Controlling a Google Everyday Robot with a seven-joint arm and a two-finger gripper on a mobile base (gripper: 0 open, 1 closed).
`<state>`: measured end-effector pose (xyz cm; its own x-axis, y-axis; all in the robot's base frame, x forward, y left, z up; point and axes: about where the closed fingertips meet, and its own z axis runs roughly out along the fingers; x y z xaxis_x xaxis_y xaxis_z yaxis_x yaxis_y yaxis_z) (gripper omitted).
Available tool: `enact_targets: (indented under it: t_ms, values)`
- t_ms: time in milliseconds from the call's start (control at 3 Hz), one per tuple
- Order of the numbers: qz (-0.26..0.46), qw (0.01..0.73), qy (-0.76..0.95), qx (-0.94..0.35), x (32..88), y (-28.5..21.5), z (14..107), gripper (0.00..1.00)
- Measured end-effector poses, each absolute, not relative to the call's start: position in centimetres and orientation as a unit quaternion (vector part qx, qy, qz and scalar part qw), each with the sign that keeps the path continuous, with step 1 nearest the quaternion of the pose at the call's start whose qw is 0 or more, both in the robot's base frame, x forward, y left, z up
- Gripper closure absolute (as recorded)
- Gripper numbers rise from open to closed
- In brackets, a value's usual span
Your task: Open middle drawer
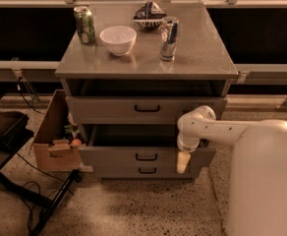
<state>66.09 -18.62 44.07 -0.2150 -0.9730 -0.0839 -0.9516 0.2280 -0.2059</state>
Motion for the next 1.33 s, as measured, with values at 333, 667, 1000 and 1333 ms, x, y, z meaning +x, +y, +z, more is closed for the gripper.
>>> enact_targets:
  t_ms: [333,667,1000,1333]
  values:
    - [-0.047,0.095,0.777,-0.621,65.5,-18.5,43.6,0.00]
    - [-0.011,0.075,0.770,-0.633,60.3,-17.7,41.4,0.00]
    - [0.003,0.057,0.769,-0.637,57.3,-17.3,41.3,0.19]
    - [-0.001,0.051,0.771,-0.635,56.5,-17.5,42.5,0.41]
